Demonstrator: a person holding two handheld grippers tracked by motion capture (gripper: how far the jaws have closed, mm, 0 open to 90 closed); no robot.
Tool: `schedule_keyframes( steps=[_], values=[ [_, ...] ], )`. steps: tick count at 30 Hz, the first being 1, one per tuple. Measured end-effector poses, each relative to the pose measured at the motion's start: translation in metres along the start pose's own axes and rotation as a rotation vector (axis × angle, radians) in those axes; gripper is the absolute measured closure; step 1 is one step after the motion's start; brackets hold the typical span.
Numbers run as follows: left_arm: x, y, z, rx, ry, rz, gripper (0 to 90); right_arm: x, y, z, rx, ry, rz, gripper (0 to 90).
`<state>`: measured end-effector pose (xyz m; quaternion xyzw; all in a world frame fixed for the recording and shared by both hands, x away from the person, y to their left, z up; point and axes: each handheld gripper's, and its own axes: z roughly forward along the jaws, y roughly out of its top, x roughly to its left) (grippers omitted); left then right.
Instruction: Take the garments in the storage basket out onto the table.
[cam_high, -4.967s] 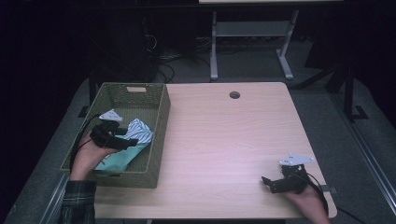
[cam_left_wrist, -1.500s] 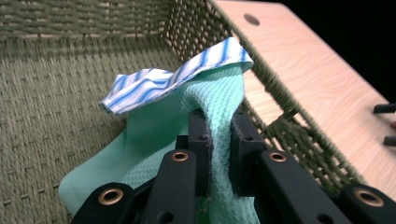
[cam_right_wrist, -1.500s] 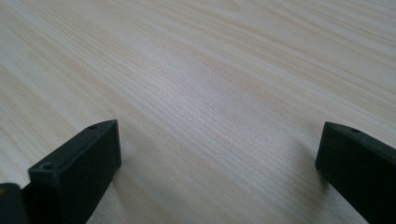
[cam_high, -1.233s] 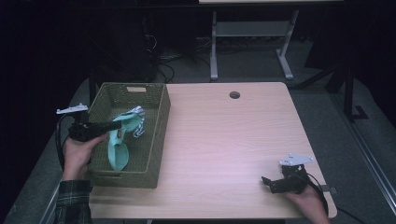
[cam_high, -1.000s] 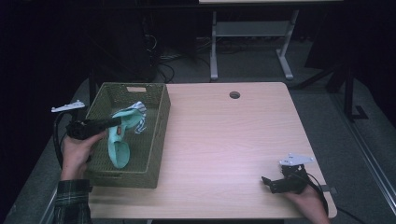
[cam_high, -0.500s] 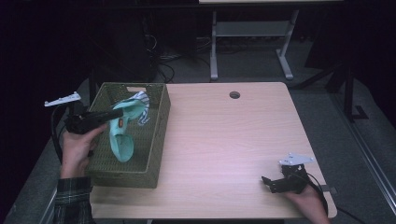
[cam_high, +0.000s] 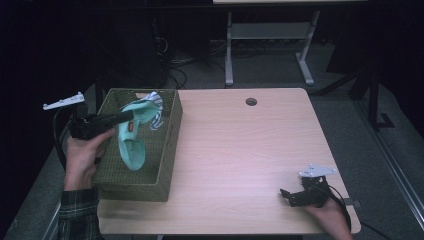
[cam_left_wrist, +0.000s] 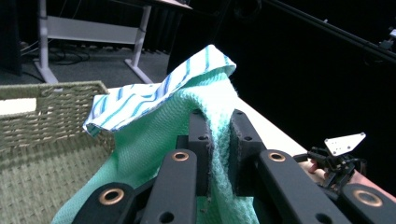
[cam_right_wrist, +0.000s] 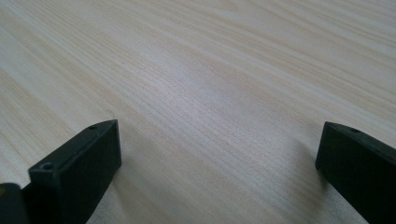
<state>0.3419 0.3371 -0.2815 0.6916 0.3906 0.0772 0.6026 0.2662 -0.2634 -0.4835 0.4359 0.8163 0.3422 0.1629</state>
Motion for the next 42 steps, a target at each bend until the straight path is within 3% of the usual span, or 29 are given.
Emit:
schedule_keyframes(
  steps=[6,23,42],
  values=[
    [-0.011,0.009,0.005,-0.015,-0.027,0.027,81.1,0.0,0.0,0.0,0.0,-0.004,0.003,0.0],
    [-0.032,0.019,0.023,-0.042,-0.091,0.053,81.2,0.0,0.0,0.0,0.0,-0.005,0.003,0.0],
    [-0.057,0.022,0.057,-0.022,-0.176,0.082,81.3,0.0,0.0,0.0,0.0,-0.005,0.004,0.0]
  ],
)
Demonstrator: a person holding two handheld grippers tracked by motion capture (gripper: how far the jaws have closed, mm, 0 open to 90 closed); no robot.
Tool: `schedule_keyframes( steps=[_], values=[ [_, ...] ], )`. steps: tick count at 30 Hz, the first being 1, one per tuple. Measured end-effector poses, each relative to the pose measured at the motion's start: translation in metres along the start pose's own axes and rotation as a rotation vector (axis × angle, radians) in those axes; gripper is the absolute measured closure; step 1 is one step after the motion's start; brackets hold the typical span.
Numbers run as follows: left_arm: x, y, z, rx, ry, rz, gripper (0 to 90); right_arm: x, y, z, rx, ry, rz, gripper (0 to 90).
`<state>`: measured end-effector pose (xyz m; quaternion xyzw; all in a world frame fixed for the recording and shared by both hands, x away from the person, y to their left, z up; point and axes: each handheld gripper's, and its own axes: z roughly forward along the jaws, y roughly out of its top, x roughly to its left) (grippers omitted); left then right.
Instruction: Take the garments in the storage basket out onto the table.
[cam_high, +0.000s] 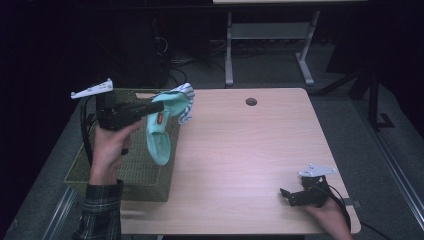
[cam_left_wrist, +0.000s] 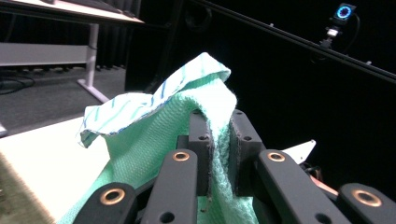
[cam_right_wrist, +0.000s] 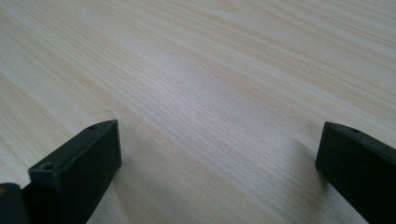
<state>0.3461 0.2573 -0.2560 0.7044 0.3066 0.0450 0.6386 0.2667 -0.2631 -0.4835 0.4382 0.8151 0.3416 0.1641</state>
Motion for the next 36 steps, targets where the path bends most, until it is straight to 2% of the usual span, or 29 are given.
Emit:
schedule_keyframes(
  steps=[9,12,15,17,22,36],
  values=[
    [-0.009,-0.004,0.026,0.037,-0.034,0.006,81.3,0.0,0.0,0.0,0.0,0.0,0.0,0.0],
    [-0.015,-0.006,0.039,0.069,-0.054,0.017,81.3,0.0,0.0,0.0,0.0,0.0,0.0,0.0],
    [-0.017,-0.007,0.044,0.076,-0.06,0.021,81.3,0.0,0.0,0.0,0.0,0.0,0.0,0.0],
    [-0.021,-0.01,0.054,0.094,-0.081,0.025,81.3,0.0,0.0,0.0,0.0,0.0,0.0,0.0],
    [-0.026,-0.015,0.07,0.125,-0.101,0.033,81.3,0.0,0.0,0.0,0.0,0.0,0.001,0.0],
    [-0.045,-0.028,0.11,0.181,-0.178,0.036,81.6,0.0,0.0,0.0,0.0,0.001,0.002,0.0]
  ],
)
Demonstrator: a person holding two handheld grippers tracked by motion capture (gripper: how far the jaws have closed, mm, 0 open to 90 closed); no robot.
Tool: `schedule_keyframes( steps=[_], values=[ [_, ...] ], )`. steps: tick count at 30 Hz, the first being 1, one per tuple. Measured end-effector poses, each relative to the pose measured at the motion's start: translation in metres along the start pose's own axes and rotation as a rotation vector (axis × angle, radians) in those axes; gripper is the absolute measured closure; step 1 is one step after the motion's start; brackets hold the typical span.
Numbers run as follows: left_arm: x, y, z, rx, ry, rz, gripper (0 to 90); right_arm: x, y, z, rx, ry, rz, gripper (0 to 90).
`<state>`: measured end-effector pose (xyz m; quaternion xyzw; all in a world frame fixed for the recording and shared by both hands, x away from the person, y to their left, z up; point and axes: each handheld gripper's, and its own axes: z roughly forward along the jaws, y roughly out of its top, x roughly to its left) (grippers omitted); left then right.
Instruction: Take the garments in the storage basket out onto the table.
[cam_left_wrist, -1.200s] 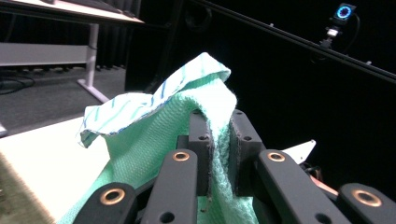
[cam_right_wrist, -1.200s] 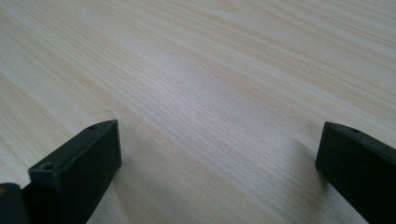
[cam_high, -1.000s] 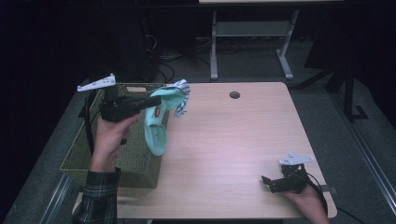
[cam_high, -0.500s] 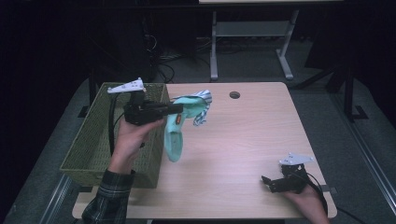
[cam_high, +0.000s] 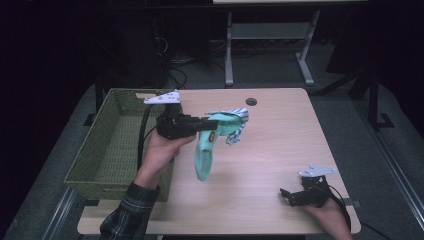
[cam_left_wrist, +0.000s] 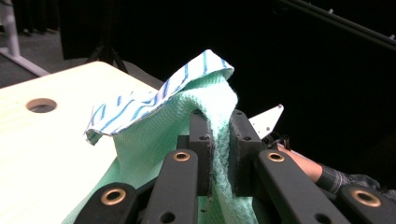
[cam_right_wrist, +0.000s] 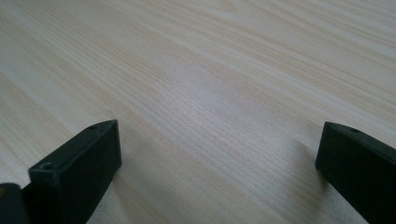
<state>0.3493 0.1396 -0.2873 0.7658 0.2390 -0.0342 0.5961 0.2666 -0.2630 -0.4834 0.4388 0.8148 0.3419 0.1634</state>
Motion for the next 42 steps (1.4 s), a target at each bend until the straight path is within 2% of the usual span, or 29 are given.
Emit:
schedule_keyframes(
  steps=[3,6,13,23,25,32,34,36,38,42],
  values=[
    [-0.002,-0.002,0.01,0.009,-0.016,0.008,81.6,0.0,0.0,0.0,0.0,0.0,0.0,0.0],
    [-0.003,-0.006,0.018,0.013,-0.035,-0.004,81.7,0.0,0.0,0.0,0.0,0.0,0.0,0.0],
    [-0.008,-0.018,0.048,0.062,-0.089,-0.009,81.8,0.0,0.0,0.0,0.001,0.0,0.0,0.0],
    [-0.009,-0.034,0.073,0.098,-0.137,-0.02,81.8,0.0,0.0,0.0,0.0,0.0,0.0,0.0],
    [-0.011,-0.038,0.08,0.103,-0.152,-0.033,81.8,0.0,0.0,0.0,0.0,0.0,0.0,0.0],
    [-0.022,-0.04,0.093,0.108,-0.196,-0.014,81.8,0.0,0.0,0.0,0.0,0.0,-0.001,0.0],
    [-0.021,-0.043,0.097,0.114,-0.197,-0.002,81.8,0.0,0.0,0.0,0.0,0.001,0.0,0.0],
    [-0.018,-0.047,0.101,0.123,-0.207,-0.013,81.8,0.0,0.0,0.0,0.0,0.001,-0.001,0.0],
    [-0.011,-0.058,0.109,0.149,-0.214,-0.03,81.9,0.0,0.0,0.0,-0.001,0.001,-0.001,0.0],
    [-0.001,-0.071,0.119,0.184,-0.2,-0.044,81.8,0.0,0.0,0.0,-0.001,0.0,-0.003,0.0]
  ],
)
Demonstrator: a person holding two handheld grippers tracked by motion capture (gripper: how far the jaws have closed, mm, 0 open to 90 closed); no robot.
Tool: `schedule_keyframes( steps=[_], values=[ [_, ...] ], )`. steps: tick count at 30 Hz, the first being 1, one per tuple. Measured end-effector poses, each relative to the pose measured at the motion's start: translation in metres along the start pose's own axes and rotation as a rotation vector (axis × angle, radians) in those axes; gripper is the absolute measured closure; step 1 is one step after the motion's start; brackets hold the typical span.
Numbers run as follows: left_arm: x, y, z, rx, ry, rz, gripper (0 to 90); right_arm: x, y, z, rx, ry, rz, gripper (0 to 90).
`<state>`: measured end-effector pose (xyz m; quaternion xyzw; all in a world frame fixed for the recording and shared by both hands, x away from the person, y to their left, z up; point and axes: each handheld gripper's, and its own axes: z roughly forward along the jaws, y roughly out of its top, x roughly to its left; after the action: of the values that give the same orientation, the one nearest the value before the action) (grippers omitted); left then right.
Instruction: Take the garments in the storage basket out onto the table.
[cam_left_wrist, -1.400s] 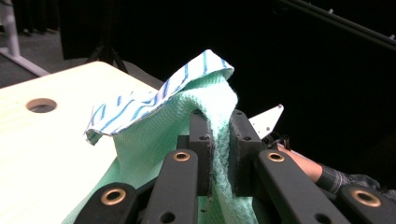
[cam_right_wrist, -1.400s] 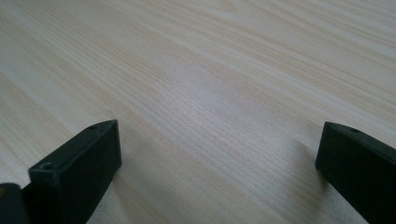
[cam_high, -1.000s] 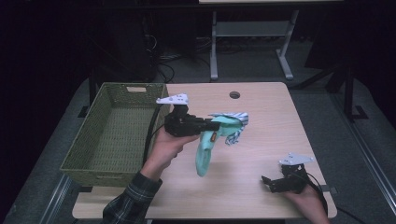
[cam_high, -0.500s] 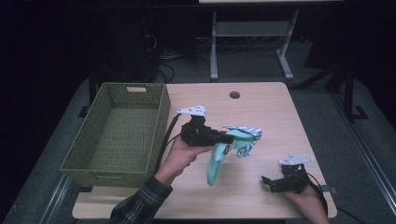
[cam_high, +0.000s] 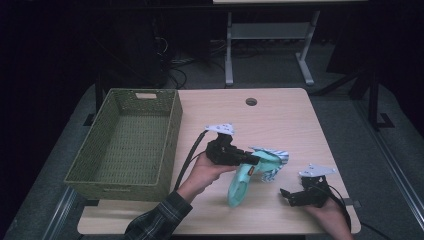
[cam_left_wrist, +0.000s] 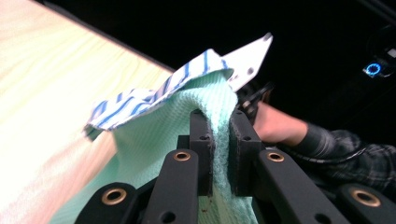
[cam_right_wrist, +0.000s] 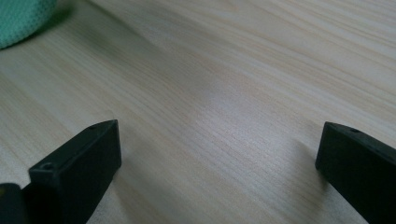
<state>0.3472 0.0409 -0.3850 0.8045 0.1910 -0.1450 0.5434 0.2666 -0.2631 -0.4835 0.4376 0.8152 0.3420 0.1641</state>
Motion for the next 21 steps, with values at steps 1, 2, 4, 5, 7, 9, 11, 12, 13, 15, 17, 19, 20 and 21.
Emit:
schedule_keyframes(
  steps=[1,2,4,5,7,9,11,12,13,15,17,19,20,21],
  values=[
    [0.003,-0.002,0.001,0.005,0.002,-0.008,81.8,0.0,0.0,0.0,0.0,0.0,0.0,0.0],
    [0.006,-0.004,0.002,0.007,0.006,-0.014,81.8,0.0,0.0,0.0,0.0,0.0,0.0,0.0],
    [0.012,-0.009,0.001,0.009,0.021,-0.031,81.8,0.0,0.0,0.0,0.001,-0.001,-0.001,0.0],
    [0.014,-0.01,0.001,0.012,0.027,-0.033,81.7,0.0,0.0,0.0,0.001,0.0,-0.002,0.0],
    [0.02,-0.015,-0.001,0.023,0.046,-0.035,81.7,0.0,0.0,0.0,0.001,-0.001,-0.001,0.0],
    [0.024,-0.017,-0.002,0.031,0.062,-0.043,81.6,0.0,0.0,0.0,0.001,0.0,-0.001,0.0],
    [0.027,-0.019,-0.003,0.03,0.069,-0.048,81.6,0.0,0.0,0.0,0.001,0.0,-0.001,0.0],
    [0.031,-0.022,-0.006,0.028,0.083,-0.056,81.6,0.0,0.0,0.0,0.001,0.0,-0.001,0.0],
    [0.033,-0.023,-0.006,0.026,0.089,-0.061,81.5,0.0,0.0,0.0,0.001,0.0,-0.001,0.0],
    [0.038,-0.026,-0.008,0.027,0.102,-0.072,81.4,0.0,0.0,0.0,0.001,0.0,-0.001,0.0],
    [0.039,-0.028,-0.009,0.031,0.112,-0.073,81.4,0.0,0.0,0.0,0.001,0.0,-0.001,0.0],
    [0.046,-0.033,-0.011,0.041,0.148,-0.093,81.4,0.0,0.0,0.0,0.001,0.0,-0.001,0.0],
    [0.048,-0.035,-0.011,0.047,0.159,-0.105,81.4,0.0,0.0,0.0,0.001,0.0,-0.001,0.0],
    [0.051,-0.037,-0.011,0.054,0.172,-0.114,81.3,0.0,0.0,0.0,0.001,0.0,-0.001,0.0]
  ],
)
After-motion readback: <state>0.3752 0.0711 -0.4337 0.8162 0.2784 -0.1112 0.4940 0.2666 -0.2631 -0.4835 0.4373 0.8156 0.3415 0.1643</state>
